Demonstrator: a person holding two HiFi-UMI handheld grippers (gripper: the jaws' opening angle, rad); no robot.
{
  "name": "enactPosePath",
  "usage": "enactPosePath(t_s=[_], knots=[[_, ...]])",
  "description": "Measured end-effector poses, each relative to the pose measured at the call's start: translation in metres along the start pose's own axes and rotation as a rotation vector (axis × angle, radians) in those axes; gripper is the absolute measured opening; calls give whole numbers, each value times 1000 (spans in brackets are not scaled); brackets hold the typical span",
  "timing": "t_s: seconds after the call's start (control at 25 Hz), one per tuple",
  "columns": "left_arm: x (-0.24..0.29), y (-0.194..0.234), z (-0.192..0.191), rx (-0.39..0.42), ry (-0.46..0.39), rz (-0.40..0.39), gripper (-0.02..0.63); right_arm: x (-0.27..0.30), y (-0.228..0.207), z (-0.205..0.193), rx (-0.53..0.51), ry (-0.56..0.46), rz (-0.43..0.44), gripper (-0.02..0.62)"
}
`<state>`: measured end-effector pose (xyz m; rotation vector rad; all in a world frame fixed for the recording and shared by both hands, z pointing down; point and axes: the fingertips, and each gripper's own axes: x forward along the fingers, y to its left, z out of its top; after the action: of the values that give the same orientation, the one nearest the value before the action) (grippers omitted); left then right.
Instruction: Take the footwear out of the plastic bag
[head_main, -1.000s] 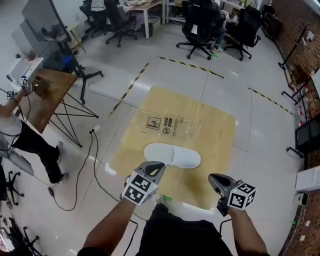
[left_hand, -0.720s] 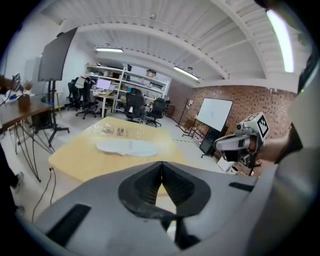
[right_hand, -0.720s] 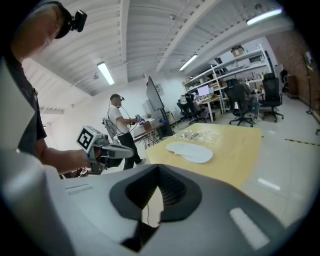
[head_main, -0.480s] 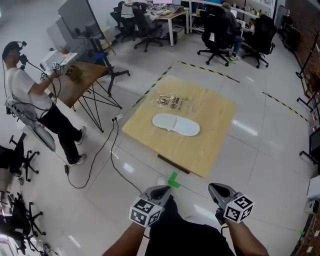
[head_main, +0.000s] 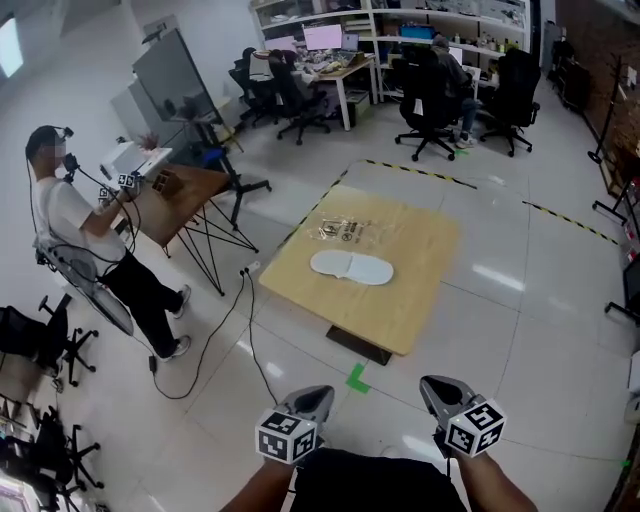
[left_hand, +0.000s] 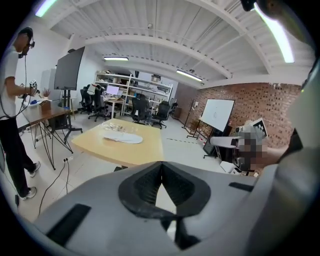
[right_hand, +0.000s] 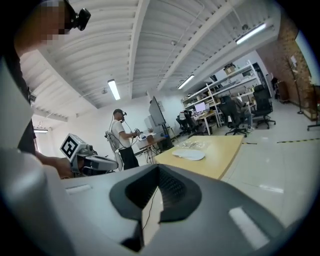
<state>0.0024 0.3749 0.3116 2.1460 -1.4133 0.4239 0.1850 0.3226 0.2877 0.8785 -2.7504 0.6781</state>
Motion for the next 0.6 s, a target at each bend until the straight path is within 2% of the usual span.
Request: enactPosePath(t_s=[0.32, 0.6], knots=[[-13, 9, 30, 54, -74, -55, 8, 14, 21, 3, 0, -11, -32, 0], [-27, 24, 23, 51, -70, -89, 8, 20, 45, -7, 5, 39, -74, 0]])
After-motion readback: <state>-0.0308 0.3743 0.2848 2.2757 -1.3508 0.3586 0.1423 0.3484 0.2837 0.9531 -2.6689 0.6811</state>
